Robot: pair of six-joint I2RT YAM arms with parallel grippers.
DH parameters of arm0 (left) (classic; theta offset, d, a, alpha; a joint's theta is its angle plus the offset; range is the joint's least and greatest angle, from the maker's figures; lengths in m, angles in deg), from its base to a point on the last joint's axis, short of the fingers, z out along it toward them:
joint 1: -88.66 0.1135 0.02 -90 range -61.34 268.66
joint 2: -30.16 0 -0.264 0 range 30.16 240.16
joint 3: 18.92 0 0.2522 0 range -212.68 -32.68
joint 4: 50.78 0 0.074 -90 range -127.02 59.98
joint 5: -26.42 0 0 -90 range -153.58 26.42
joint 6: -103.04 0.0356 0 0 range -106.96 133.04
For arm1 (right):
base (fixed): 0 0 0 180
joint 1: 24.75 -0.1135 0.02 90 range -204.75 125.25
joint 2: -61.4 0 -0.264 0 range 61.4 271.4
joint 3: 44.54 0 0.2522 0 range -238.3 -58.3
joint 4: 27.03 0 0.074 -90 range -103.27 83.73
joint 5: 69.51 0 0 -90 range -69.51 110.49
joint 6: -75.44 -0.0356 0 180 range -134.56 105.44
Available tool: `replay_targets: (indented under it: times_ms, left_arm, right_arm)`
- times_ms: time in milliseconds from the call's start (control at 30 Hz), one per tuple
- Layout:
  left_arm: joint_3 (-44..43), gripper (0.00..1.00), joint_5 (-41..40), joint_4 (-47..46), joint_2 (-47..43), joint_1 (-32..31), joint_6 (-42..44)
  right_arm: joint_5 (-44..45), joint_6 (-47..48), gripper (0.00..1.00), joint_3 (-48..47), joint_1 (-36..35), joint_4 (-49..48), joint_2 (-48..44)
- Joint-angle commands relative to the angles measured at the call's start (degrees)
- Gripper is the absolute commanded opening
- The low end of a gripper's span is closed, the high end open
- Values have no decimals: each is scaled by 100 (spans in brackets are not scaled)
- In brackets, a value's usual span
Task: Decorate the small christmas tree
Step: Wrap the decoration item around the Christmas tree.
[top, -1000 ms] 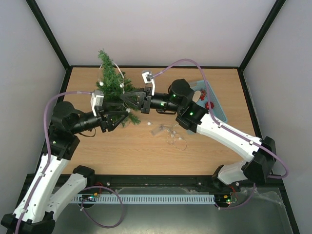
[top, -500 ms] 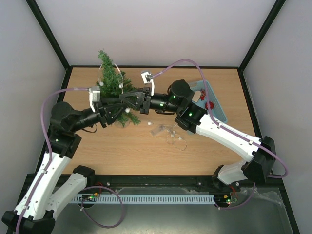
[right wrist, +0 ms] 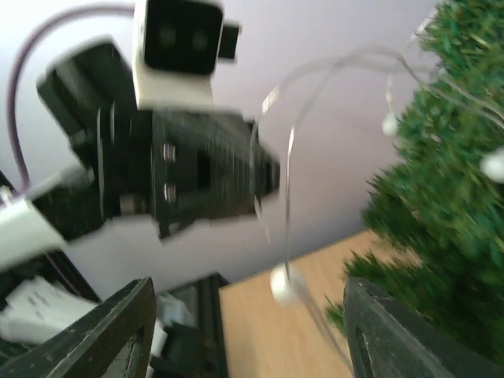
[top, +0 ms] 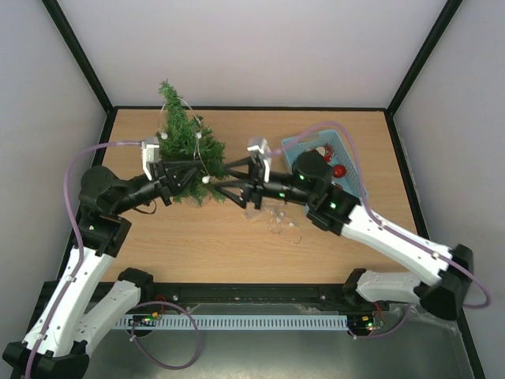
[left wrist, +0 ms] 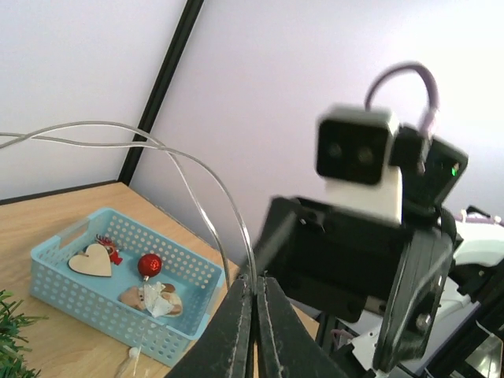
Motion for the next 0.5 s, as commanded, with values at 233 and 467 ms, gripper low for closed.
replay_targets:
  times_ms: [233, 467]
  left_arm:
    - [-372, 2, -398, 188, -70, -16, -336]
    - [-440, 2, -515, 303, -62, -13, -415]
  right_arm:
    - [2209, 4289, 65, 2491, -18, 1161, -1930]
    - [3399, 4778, 49, 2696, -18, 1417, -1597]
